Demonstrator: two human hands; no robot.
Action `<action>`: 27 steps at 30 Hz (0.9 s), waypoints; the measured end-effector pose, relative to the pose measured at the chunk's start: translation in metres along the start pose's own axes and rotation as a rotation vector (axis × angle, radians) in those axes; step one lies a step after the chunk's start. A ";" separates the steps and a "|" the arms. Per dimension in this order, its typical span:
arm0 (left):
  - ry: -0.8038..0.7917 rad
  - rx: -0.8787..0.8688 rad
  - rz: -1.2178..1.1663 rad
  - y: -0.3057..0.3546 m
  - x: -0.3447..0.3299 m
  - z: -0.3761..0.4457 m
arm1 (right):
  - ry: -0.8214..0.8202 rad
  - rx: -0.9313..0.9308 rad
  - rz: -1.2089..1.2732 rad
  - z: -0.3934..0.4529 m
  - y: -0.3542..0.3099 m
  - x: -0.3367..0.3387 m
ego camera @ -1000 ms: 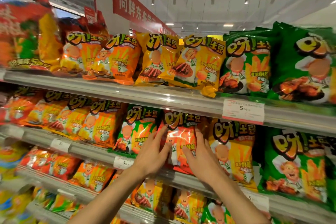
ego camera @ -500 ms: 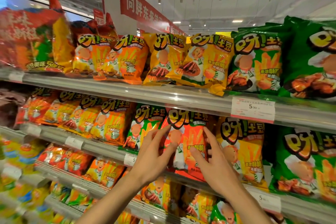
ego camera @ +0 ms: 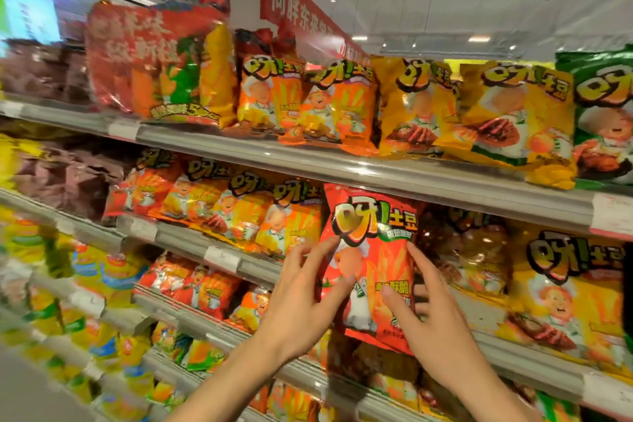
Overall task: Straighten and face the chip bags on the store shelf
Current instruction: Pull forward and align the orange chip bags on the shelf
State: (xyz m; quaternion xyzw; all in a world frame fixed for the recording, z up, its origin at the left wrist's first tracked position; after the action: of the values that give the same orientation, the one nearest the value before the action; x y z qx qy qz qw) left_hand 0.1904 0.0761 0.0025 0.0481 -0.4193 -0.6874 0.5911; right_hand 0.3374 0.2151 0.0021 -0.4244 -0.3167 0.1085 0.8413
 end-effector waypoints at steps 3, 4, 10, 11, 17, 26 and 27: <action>0.036 0.016 0.024 -0.033 0.051 -0.001 | -0.011 0.024 0.026 0.001 -0.030 -0.051; 0.047 0.019 0.031 -0.045 0.069 -0.002 | -0.016 0.038 0.026 0.002 -0.040 -0.071; 0.116 0.079 0.088 -0.118 0.171 -0.007 | -0.091 0.094 0.036 0.009 -0.095 -0.186; 0.128 0.099 0.098 -0.130 0.186 -0.007 | -0.112 0.097 0.035 0.011 -0.102 -0.204; 0.177 0.161 0.161 -0.195 0.261 -0.004 | -0.215 0.141 0.037 0.033 -0.143 -0.302; 0.173 0.225 0.133 -0.291 0.318 0.045 | -0.282 0.176 0.111 0.095 -0.164 -0.418; 0.176 0.240 0.102 -0.301 0.321 0.054 | -0.278 0.171 0.119 0.105 -0.165 -0.428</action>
State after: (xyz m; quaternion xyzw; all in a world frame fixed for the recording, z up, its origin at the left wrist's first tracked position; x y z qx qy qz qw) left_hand -0.1683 -0.1850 -0.0152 0.1572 -0.4470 -0.5944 0.6497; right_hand -0.0747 -0.0122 -0.0119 -0.3499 -0.3941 0.2423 0.8146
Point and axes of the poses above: each hand's wrist, its own z-axis towards the middle knuckle, its own x-axis out of the back of the hand, y = z × x, the point moved 7 cm from there along z, towards the middle knuckle, and after that the axes turned 5 degrees about y, right-handed, at the moved point
